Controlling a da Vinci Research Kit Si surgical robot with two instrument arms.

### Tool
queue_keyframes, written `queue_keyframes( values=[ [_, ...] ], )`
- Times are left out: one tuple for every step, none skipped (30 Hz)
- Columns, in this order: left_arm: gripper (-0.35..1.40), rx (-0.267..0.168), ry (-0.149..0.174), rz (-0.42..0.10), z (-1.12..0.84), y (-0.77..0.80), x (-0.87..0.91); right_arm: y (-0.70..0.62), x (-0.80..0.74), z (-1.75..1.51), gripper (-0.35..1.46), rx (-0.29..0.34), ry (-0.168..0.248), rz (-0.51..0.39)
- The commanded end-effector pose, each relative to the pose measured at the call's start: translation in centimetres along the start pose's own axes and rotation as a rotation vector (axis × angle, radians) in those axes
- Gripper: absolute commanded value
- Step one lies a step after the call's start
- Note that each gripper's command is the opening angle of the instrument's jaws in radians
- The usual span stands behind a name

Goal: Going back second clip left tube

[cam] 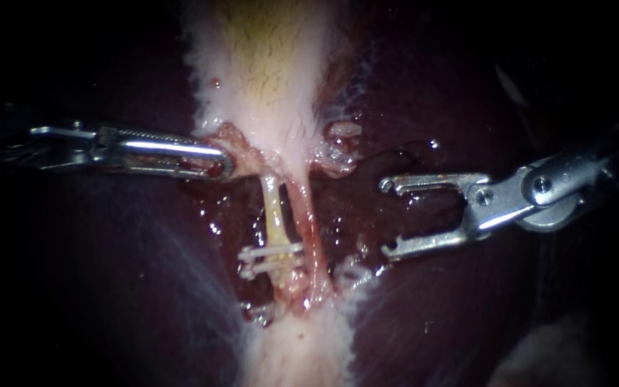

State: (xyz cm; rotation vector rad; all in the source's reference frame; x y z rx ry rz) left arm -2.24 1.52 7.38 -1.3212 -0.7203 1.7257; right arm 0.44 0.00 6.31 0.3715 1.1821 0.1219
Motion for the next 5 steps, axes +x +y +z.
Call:
queue_keyframes(
  values=[
    [-0.35, 0.001, 0.000, 0.000, 0.00, 0.00, 0.00, 0.00, 0.00, 0.00, 0.50, 0.000, 0.000, 0.000],
    [-0.35, 0.001, 0.000, 0.000, 0.00, 0.00, 0.00, 0.00, 0.00, 0.00, 0.50, 0.000, 0.000, 0.000],
    [-0.35, 0.000, 0.000, 0.000, 0.00, 0.00, 0.00, 0.00, 0.00, 0.00, 0.50, 0.000, 0.000, 0.000],
    [-0.35, 0.000, 0.000, 0.000, -0.01, 0.00, 0.00, 0.00, 0.00, 0.00, 0.50, 0.000, 0.000, 0.000],
    [-0.35, 0.000, 0.000, 0.000, -0.01, 0.00, 0.00, 0.00, 0.00, 0.00, 0.50, 0.000, 0.000, 0.000]
  ],
)
